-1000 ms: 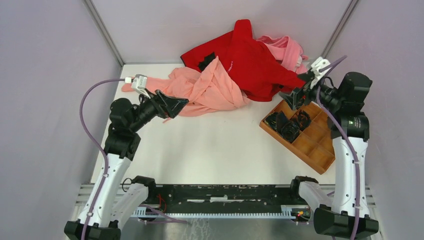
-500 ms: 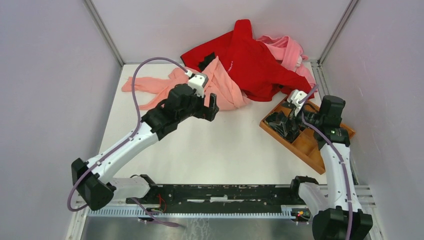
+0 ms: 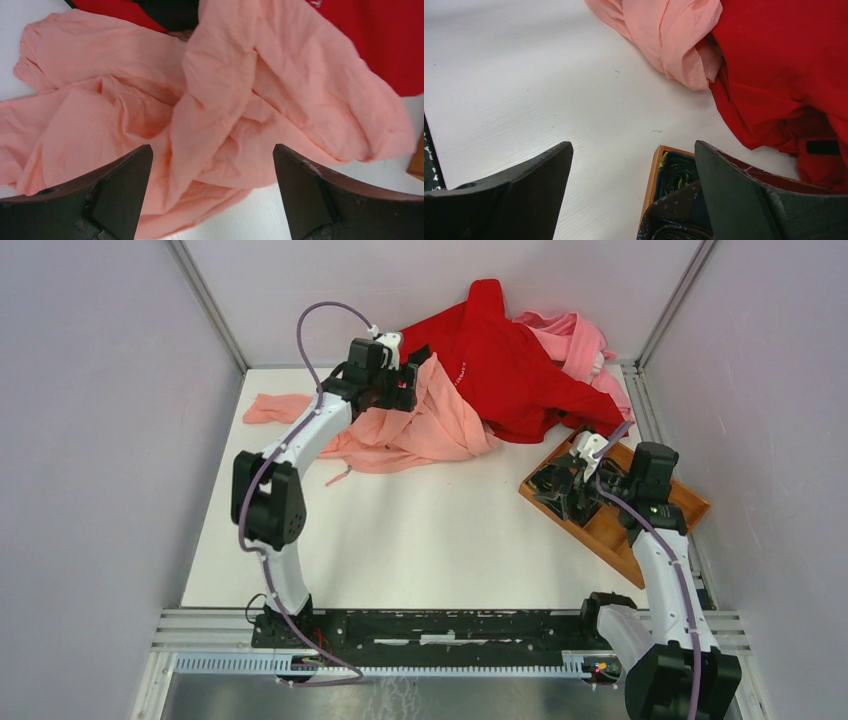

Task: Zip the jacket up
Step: Flatten out the jacket at the center of the board.

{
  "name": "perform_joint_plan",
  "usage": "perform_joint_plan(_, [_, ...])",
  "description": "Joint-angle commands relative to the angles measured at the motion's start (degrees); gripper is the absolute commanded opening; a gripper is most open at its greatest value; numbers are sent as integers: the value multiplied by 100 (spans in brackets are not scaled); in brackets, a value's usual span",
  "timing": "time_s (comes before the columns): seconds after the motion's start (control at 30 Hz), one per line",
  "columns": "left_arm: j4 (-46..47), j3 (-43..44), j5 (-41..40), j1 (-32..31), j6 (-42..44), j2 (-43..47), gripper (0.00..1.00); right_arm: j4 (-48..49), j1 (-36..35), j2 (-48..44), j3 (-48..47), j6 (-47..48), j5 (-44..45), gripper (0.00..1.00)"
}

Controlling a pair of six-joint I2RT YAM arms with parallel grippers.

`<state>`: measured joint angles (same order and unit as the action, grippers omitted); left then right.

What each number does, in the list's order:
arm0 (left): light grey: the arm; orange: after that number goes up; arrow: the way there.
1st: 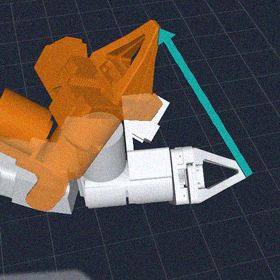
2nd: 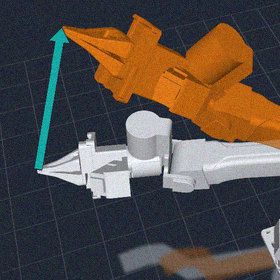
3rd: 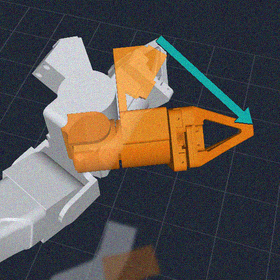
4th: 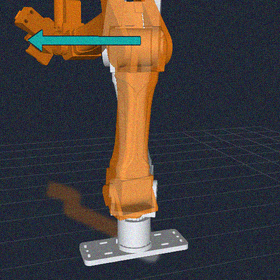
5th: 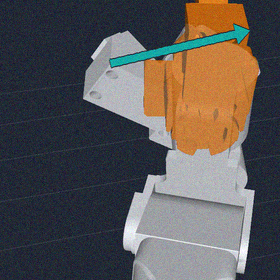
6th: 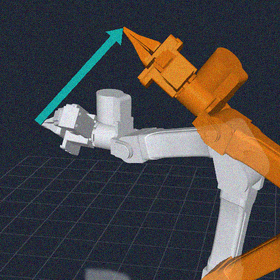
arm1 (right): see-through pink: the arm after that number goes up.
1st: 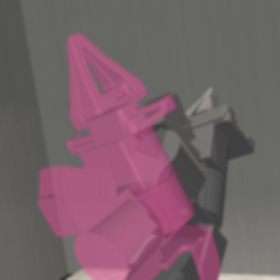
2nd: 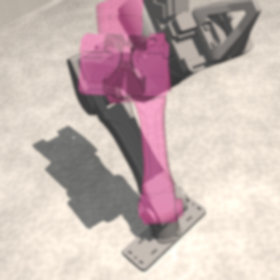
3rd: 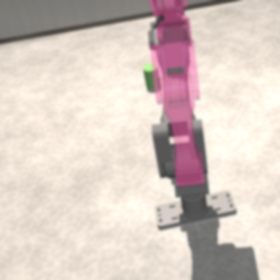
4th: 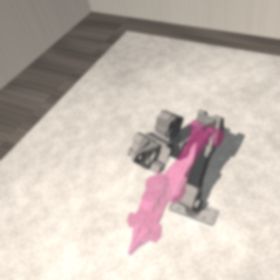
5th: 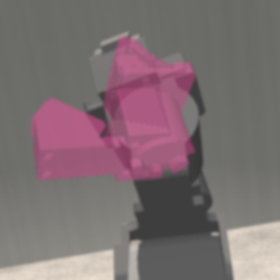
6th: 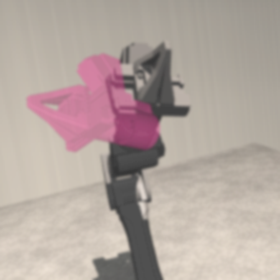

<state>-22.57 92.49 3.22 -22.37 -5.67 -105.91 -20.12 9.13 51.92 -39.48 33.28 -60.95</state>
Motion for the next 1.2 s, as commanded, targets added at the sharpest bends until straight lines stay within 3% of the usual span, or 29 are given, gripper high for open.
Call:
perform_joint_plan(0.0, [-431, 1024, 284, 135, 524, -797, 96, 275, 25, 45, 94, -3, -356, 98])
perform_joint_plan(0.2, [-672, 1761, 9, 232, 810, -1579, 90, 267, 28, 120, 142, 25, -485, 98])
perform_joint_plan(0.47, [-828, 2063, 308, 260, 921, -1977, 73, 261, 27, 173, 204, 98, -505, 98])
perform_joint_plan(0.53, [-889, 2132, 310, 260, 959, -2024, 61, 262, 28, 168, 213, 106, -513, 98])
perform_joint_plan(0.67, [-985, 2245, 331, 268, 1043, -1937, 11, 254, 28, 143, 231, 133, -580, 98])
perform_joint_plan(0.73, [-986, 2240, 366, 272, 1066, -1737, 3, 232, 28, 124, 239, 158, -630, 98])
perform_joint_plan(0.93, [-901, 1979, 648, 276, 1037, -581, 2, -196, 28, 19, 193, 660, -1060, 98])
perform_joint_plan(1.17, [-688, 1254, 1333, 264, 761, 761, 2, -1503, 20, -22, -140, 2479, -1670, 98])
